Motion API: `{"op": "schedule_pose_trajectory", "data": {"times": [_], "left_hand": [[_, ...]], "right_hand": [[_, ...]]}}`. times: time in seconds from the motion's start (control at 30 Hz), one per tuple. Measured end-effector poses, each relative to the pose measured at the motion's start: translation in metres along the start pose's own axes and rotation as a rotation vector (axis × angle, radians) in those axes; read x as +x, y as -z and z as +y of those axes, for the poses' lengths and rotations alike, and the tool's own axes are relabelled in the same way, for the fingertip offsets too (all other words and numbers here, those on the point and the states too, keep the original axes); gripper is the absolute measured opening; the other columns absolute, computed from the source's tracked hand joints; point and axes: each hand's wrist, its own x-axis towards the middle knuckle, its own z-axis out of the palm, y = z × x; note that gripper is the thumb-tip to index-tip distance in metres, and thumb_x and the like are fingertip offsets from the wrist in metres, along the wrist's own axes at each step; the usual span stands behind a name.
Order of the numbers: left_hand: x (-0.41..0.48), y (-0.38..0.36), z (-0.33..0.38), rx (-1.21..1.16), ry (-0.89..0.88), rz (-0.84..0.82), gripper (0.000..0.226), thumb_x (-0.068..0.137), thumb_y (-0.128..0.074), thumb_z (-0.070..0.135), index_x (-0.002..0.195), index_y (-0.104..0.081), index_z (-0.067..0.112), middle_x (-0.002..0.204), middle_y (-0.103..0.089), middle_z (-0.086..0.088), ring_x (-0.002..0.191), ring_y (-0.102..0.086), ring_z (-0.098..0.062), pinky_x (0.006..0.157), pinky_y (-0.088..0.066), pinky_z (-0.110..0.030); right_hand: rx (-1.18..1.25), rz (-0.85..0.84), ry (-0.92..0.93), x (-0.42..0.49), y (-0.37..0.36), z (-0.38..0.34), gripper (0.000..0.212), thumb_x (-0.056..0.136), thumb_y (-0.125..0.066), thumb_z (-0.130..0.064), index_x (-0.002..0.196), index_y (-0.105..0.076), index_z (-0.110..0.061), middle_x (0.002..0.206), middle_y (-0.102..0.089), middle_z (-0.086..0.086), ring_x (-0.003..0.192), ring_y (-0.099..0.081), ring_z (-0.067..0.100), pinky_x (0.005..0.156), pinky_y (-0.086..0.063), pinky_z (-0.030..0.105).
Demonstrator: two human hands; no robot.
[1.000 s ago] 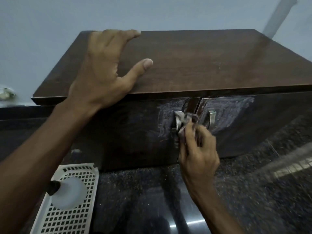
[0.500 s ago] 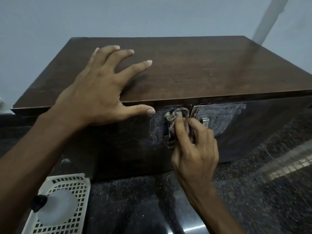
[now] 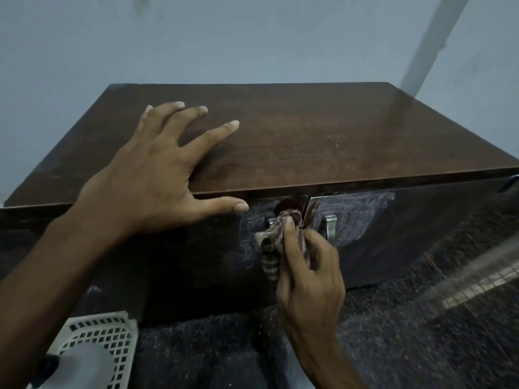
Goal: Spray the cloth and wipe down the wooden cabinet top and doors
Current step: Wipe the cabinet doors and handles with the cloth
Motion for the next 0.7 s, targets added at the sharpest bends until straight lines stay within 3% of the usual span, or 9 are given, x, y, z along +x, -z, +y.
{"op": "schedule_pose_trajectory", "data": {"times": [0.27, 0.4, 0.57, 0.7], "left_hand": [[0.000, -0.001, -0.001, 0.027, -0.015, -0.003, 0.106, 0.068, -0.026, 0.100, 0.157, -0.017, 0.044, 0.160, -0.029, -0.007, 0.149, -0.017, -0.029, 0.121, -0.020, -0.059], [0.002, -0.003, -0.005, 0.051, -0.058, 0.002, 0.108, 0.068, -0.029, 0.101, 0.158, -0.019, 0.041, 0.158, -0.032, -0.009, 0.148, -0.022, -0.032, 0.120, -0.019, -0.061], [0.002, -0.001, -0.004, 0.067, -0.050, -0.029, 0.109, 0.067, -0.030, 0.100, 0.158, -0.017, 0.041, 0.159, -0.031, -0.007, 0.149, -0.020, -0.031, 0.122, -0.015, -0.057], [0.002, 0.003, -0.001, 0.050, -0.041, -0.090, 0.106, 0.067, -0.023, 0.101, 0.157, -0.012, 0.046, 0.164, -0.024, 0.001, 0.153, -0.015, -0.022, 0.122, -0.011, -0.044]], "right_hand": [[-0.104, -0.156, 0.043, -0.027, -0.008, 0.021, 0.039, 0.091, -0.049, -0.014, 0.128, -0.057, -0.023, 0.116, -0.057, 0.005, 0.083, -0.056, 0.026, 0.060, -0.047, 0.035], [-0.131, -0.154, 0.045, -0.026, -0.008, 0.020, 0.034, 0.092, -0.050, -0.016, 0.123, -0.062, -0.023, 0.115, -0.060, 0.006, 0.079, -0.058, 0.027, 0.059, -0.044, 0.034], [-0.122, -0.049, 0.044, -0.006, -0.004, 0.011, 0.044, 0.081, -0.064, -0.004, 0.122, -0.069, -0.020, 0.119, -0.054, 0.003, 0.085, -0.053, 0.024, 0.062, -0.043, 0.034], [-0.143, -0.157, 0.067, -0.020, -0.005, 0.018, 0.042, 0.083, -0.059, -0.009, 0.122, -0.065, -0.021, 0.116, -0.057, 0.003, 0.081, -0.054, 0.023, 0.058, -0.042, 0.032]]}}
